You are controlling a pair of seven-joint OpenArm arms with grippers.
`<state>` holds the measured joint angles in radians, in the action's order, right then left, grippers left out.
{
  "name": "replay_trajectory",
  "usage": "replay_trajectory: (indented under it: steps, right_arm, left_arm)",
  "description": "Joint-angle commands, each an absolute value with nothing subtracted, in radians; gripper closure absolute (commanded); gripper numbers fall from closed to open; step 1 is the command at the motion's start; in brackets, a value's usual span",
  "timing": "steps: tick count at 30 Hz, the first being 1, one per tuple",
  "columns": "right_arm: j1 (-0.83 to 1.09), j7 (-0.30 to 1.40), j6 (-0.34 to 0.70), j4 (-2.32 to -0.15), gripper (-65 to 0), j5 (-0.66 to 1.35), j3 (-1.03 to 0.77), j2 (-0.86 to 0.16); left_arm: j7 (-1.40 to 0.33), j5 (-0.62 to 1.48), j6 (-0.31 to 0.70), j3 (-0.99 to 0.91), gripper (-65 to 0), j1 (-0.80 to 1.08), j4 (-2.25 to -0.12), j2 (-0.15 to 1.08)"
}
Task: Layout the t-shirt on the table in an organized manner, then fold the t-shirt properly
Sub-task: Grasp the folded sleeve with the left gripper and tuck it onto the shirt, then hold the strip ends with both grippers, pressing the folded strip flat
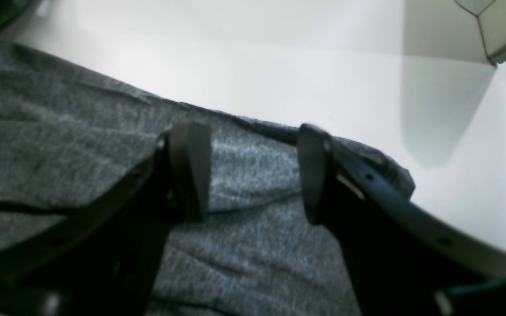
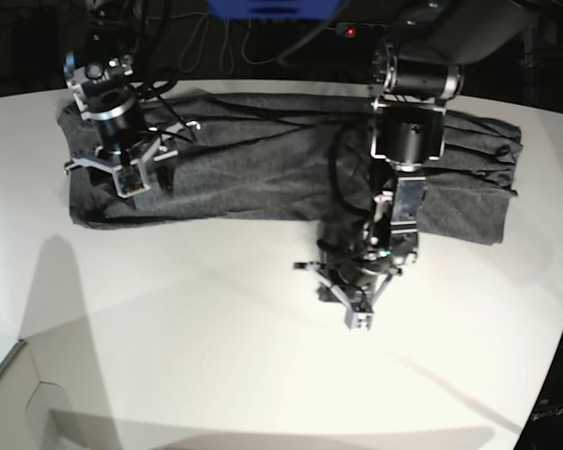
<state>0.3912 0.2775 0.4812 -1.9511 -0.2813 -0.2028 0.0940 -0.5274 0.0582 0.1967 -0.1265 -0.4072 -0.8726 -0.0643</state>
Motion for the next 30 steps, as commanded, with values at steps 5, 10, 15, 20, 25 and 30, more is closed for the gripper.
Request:
replay_trajectory:
  steps: [5, 10, 15, 20, 25, 30]
  right_arm:
    - [0.387, 0.251, 0.479, -1.966, -32.2, -0.269, -0.203, 0.093]
    - [0.383, 0.251, 0.479, -1.966, -32.2, -0.269, -0.202, 0.093]
    - [0.381, 0.251, 0.479, -1.966, -32.2, -0.269, -0.197, 0.093]
    - [0.381, 0.251, 0.479, -1.966, -32.2, -0.269, -0.196, 0.096]
    - [0.383, 0.251, 0.479, -1.966, -32.2, -0.269, -0.194, 0.097]
    - [0.386, 0.251, 0.479, -1.966, -32.2, -0.268, -0.194, 0.097]
  left_arm:
    - [-0.668, 0.038, 0.177, -0.240, 0.0, -0.351, -1.153, -0.058]
    - [-0.797, 0.145, 0.177, -0.321, 0.0, -0.274, -1.420, -0.036]
    - [-0.881, 0.329, 0.176, -0.421, 0.0, -0.176, -1.593, 0.056]
    - [-0.881, 0.498, 0.176, -0.559, -0.1, -0.062, -1.652, 0.136]
    - [-0.878, 0.625, 0.176, -0.684, -0.1, 0.021, -1.644, 0.176]
    - [-0.875, 0.653, 0.177, -0.719, -0.1, 0.056, -1.581, 0.183]
